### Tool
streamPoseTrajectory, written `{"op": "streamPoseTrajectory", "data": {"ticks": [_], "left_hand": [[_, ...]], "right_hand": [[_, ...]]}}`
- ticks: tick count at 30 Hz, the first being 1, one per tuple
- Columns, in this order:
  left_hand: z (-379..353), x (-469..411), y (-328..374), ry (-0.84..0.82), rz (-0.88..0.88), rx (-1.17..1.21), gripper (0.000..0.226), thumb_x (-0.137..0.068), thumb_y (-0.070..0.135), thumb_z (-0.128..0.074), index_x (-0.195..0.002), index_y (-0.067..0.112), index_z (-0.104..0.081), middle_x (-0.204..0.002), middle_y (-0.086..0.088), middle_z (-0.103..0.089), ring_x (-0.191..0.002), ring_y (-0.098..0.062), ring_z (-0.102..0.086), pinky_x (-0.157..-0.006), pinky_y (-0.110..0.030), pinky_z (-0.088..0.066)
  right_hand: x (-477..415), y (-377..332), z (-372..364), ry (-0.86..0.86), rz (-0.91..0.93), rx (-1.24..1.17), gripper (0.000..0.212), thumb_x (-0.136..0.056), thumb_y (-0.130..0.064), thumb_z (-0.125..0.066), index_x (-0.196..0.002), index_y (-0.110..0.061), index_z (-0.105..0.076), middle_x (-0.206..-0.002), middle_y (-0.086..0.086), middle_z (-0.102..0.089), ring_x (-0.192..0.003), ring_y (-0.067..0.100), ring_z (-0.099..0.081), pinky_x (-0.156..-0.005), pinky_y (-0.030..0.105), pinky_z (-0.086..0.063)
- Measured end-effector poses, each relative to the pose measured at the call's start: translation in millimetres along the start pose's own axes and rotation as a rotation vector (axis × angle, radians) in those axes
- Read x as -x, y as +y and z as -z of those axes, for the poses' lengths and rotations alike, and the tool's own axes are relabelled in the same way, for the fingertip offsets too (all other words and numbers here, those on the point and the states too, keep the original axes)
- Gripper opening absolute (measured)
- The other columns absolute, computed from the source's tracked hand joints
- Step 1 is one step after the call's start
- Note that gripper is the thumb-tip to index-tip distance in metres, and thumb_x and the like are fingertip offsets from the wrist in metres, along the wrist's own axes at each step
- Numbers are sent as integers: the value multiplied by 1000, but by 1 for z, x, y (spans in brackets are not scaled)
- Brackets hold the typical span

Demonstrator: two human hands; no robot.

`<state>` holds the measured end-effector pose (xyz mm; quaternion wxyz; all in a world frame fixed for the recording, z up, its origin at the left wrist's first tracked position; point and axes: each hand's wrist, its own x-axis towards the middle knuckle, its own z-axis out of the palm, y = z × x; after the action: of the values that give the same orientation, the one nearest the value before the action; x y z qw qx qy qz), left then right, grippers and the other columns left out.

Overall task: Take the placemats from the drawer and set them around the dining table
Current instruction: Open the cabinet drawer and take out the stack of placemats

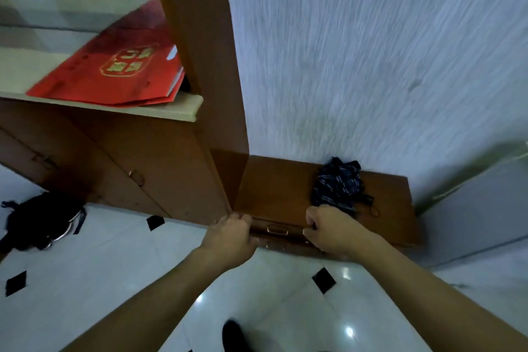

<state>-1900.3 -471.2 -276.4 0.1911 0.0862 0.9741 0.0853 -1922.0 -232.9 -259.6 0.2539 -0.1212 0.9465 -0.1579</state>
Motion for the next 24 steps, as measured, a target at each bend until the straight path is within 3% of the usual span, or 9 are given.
{"op": "streamPoseTrajectory", "data": {"ticks": [7,14,19,24], "left_hand": [[-65,-103,-31,-68,-66,9,48,-90,48,-51,-127,19,-49,-125,-7,-58,-113,-26,-53,-93,-39,-44],[-184,-200,-54,-123,-40,-18,47,-93,44,-46,-131,16,-46,-127,-7,-57,-115,-25,-51,-95,-36,-42],[-273,-257,-68,-148,-76,-63,43,-92,39,-48,-126,12,-50,-122,-10,-59,-113,-27,-50,-96,-39,-39],[-352,-308,-69,-184,-170,-107,45,-88,31,-58,-127,11,-49,-128,-11,-56,-119,-29,-50,-100,-41,-40]], "right_hand": [[-89,29,-58,15,-93,-95,20,-90,-36,-54,-91,-16,-50,-94,5,-52,-84,26,-55,-75,41,-52],[-184,106,-170,22,-130,-167,26,-90,-34,-57,-102,-11,-60,-103,8,-60,-94,25,-56,-71,29,-42],[-241,152,-256,-31,-124,-177,33,-91,-42,-55,-104,-12,-59,-104,9,-61,-97,24,-57,-79,33,-49],[-304,173,-319,-46,-53,-127,48,-92,-45,-53,-125,-12,-53,-121,10,-56,-113,25,-51,-96,37,-46]]}}
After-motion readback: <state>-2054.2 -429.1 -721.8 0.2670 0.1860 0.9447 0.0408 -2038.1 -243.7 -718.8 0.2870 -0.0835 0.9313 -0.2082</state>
